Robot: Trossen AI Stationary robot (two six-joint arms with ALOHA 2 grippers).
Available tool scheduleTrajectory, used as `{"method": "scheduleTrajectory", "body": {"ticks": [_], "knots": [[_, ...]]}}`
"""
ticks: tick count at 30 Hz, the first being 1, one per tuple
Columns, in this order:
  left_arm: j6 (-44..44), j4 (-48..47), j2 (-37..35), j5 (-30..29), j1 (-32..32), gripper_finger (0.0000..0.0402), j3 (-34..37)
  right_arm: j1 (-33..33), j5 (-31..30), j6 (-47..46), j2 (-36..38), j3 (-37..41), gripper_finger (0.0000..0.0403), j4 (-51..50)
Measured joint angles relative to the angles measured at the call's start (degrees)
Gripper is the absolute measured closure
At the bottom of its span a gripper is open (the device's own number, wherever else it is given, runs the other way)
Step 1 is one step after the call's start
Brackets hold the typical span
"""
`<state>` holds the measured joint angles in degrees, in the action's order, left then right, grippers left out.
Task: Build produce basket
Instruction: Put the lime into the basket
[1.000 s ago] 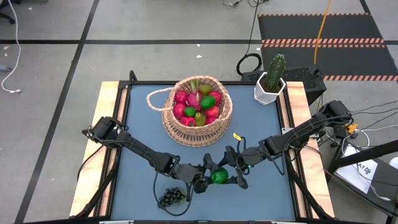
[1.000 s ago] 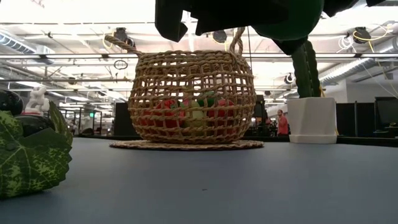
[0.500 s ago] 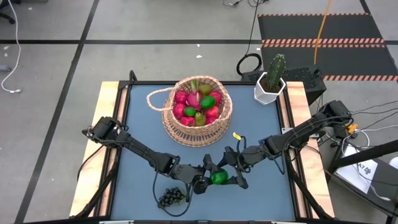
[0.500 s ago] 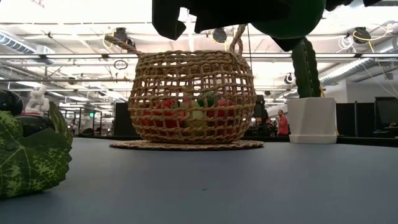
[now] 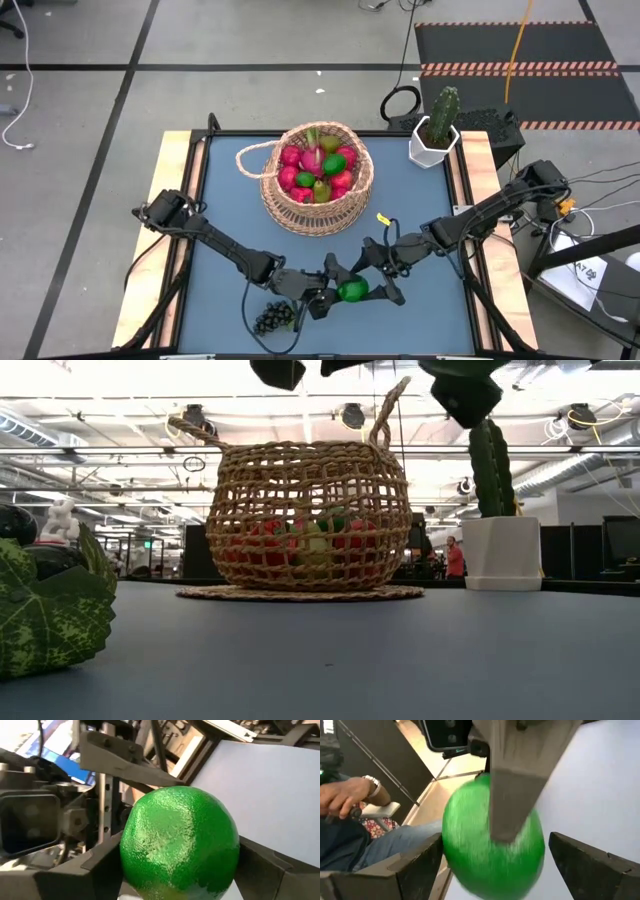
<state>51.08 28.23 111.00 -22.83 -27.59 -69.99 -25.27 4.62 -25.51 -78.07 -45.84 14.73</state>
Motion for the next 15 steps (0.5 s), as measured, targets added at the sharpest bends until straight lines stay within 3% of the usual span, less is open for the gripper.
{"method": "scheduleTrajectory", "body": {"ticks": [15], "knots": [[8.96, 16.19, -0.02, -7.00, -3.07, 0.0095, -0.01, -1.87, -0.26, 0.66, 5.21, 0.00, 0.0045, -6.46]]}}
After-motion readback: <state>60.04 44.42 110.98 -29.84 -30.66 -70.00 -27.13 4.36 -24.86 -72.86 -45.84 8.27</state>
